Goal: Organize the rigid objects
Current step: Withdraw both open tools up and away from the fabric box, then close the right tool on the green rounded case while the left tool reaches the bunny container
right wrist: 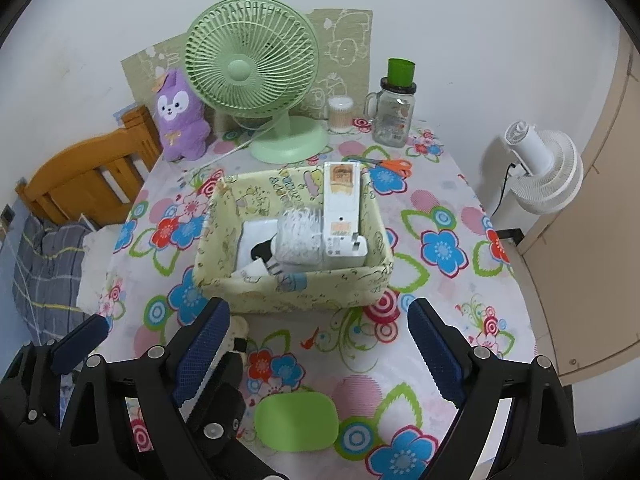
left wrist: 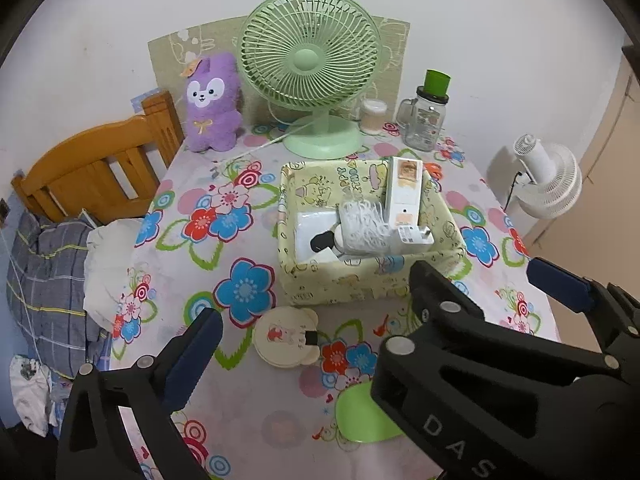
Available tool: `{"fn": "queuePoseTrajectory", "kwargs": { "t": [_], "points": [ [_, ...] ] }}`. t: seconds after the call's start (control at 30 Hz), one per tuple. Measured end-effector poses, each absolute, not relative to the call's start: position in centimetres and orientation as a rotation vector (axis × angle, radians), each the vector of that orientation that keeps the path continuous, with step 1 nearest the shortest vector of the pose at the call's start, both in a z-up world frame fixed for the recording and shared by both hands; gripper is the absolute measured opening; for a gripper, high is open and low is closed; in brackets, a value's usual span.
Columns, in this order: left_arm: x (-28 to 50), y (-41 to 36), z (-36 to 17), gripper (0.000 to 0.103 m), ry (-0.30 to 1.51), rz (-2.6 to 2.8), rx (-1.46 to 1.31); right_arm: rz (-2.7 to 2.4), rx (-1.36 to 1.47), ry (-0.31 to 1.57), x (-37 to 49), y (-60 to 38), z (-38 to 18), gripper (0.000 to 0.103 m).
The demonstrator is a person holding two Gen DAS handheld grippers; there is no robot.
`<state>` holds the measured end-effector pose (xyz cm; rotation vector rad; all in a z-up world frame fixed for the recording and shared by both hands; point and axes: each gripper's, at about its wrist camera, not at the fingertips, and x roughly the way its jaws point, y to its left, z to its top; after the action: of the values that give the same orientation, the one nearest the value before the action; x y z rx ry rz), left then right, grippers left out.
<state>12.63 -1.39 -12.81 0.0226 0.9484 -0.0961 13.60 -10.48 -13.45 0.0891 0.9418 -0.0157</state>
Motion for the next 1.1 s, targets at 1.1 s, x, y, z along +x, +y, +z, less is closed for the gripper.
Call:
{"fn": "queuePoseTrajectory", "kwargs": {
  "t": [1.1],
  "points": [
    [10.1, -0.3, -22.0, 0.103, 1.061, -0.146, 0.071, 0.033, 0.083, 1.036, 10.9, -8.6, -23.1, 0.093]
  ]
}}
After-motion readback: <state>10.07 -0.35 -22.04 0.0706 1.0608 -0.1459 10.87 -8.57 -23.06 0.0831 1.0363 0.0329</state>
